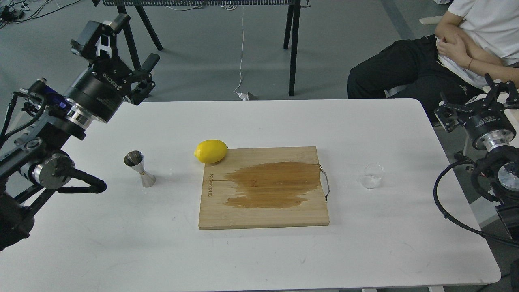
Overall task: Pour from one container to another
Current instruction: 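Move the left gripper down toward the small metal jigger, then close the left gripper around the metal jigger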
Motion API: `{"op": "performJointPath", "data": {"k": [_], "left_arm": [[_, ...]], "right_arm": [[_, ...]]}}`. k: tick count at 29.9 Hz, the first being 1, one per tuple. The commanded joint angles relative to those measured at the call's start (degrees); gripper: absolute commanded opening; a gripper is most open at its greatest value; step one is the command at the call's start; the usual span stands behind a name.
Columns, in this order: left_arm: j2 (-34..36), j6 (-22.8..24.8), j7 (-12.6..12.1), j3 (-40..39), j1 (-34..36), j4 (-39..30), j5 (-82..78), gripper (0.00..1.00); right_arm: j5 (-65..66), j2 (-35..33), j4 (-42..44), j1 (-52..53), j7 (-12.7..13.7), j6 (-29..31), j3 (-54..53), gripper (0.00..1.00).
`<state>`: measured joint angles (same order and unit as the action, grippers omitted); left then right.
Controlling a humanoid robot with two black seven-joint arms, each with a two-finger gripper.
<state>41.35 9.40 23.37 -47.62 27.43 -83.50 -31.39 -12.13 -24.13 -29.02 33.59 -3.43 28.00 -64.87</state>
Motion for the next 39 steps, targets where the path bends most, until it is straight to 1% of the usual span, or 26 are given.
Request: {"op": "performJointPath", "data": {"k": [1, 5, 8, 11, 14, 18, 20, 23, 24, 25, 27, 29, 30, 35, 36, 39], "left_arm": [[3.8, -1.4, 0.1, 1.4, -4.0, -5.3, -12.2, 0.99], [5.3, -3.2, 0.2, 1.0, -7.9, -5.7, -25.1, 0.99], [7.4, -5.9, 0.4, 1.4, -9.4, -6.1, -29.6, 0.98], [9.2, -7.5, 1.6, 1.4, -12.1, -8.3, -33.6, 0.97], [11.9, -8.3, 4.3, 1.5, -15.5, -9.1, -36.1, 0.97], [13.3, -8.7, 4.6, 1.8, -20.6, -8.7, -44.4, 0.96], [13.2, -11.3, 4.6, 1.9, -22.6, -7.6, -50.5, 0.96], [12.4, -17.3, 3.8, 3.4, -23.8, -3.8, -59.8, 0.96], [11.7, -18.9, 3.0, 4.4, -23.8, -2.4, -62.7, 0.94], [10.8, -20.5, 1.7, 5.3, -23.7, -0.6, -65.5, 0.92], [8.4, -23.5, 0.1, 5.7, -23.4, 4.0, -69.7, 0.92], [6.2, -25.9, 0.1, 5.8, -23.0, 10.0, -72.3, 0.91], [5.6, -26.8, 0.1, 5.8, -23.0, 11.9, -73.2, 0.91], [1.0, -27.8, -0.2, 5.9, -20.5, 19.5, -78.5, 0.9], [0.1, -27.8, -0.2, 5.9, -19.8, 21.3, -79.8, 0.89], [-2.7, -27.8, -0.1, 5.9, -17.2, 26.1, -82.2, 0.81]], "right_arm": [[0.0, 0.0, 0.0, -0.3, 0.0, 0.0, 0.0, 1.0], [0.0, 0.0, -0.1, -0.5, 0.0, 0.0, 0.0, 1.0], [0.0, 0.0, -0.1, -0.6, 0.0, 0.0, 0.0, 1.0], [0.0, 0.0, -0.1, -0.6, 0.0, 0.0, 0.0, 1.0], [0.0, 0.0, -0.1, -0.6, 0.1, 0.0, 0.1, 1.0], [0.0, -0.1, -0.2, -0.7, 0.1, 0.0, 0.1, 1.0], [0.0, -0.6, -0.2, -0.6, 0.1, 0.0, 0.1, 1.0], [0.0, -0.7, -0.3, -0.6, 0.1, 0.0, 0.1, 1.0], [0.0, -0.7, -0.2, -0.6, 0.1, 0.0, 0.1, 1.0], [0.0, -0.7, -0.3, -0.6, 0.1, 0.0, 0.1, 1.0], [0.0, -0.7, -0.3, -0.7, 0.1, 0.0, 0.1, 1.0], [0.0, -0.7, -0.3, -0.7, 0.1, 0.0, 0.2, 1.0], [0.0, -0.7, -0.4, -0.7, 0.1, 0.0, 0.2, 1.0], [0.0, -0.4, -0.4, -0.7, 0.1, 0.0, 0.3, 1.0], [0.0, -0.4, -0.4, -0.7, 0.1, 0.0, 0.3, 1.0], [0.0, -0.4, -0.4, -0.7, 0.1, 0.0, 0.4, 1.0]]}}
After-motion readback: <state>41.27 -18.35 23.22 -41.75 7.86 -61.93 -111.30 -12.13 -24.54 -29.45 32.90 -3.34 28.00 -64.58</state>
